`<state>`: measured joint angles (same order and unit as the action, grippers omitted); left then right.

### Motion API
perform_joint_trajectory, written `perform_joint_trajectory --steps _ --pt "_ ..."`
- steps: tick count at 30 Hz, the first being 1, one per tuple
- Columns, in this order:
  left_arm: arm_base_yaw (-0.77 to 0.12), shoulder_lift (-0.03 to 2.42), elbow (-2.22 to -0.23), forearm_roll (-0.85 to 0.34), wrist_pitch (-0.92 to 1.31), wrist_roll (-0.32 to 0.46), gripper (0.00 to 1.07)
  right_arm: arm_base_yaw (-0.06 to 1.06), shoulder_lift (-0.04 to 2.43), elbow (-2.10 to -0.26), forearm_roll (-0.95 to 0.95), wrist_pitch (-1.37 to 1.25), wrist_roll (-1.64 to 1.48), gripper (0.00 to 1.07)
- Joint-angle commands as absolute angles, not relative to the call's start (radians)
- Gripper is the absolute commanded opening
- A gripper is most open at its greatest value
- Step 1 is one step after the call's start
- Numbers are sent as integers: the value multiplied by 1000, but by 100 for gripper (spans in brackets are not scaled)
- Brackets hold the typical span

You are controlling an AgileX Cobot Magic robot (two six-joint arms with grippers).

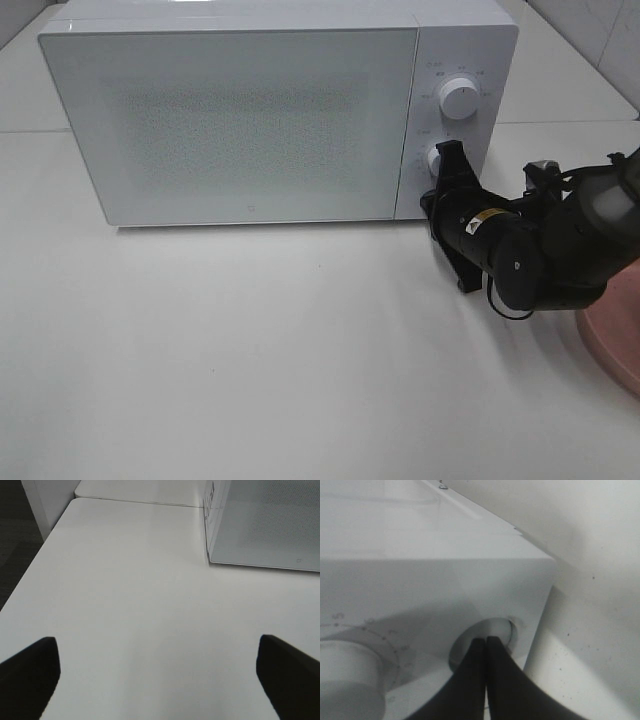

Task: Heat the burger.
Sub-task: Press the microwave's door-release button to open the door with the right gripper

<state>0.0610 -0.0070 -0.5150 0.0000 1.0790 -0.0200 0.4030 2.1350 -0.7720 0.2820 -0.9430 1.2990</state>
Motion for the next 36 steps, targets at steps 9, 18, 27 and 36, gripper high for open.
perform_joint_trajectory --steps 9,18,27,36 --pt "54 -19 -516 -7 1070 -20 100 401 2130 -829 302 -1102 1297 0" --pt "54 -19 -516 -7 1070 -20 100 401 2131 -852 307 -1135 1297 0" --pt "54 -19 -516 -7 1070 -20 100 366 2146 -952 303 -1144 1273 0" --pt "54 -19 -516 -7 1070 -20 100 366 2143 -979 285 -1089 1309 0"
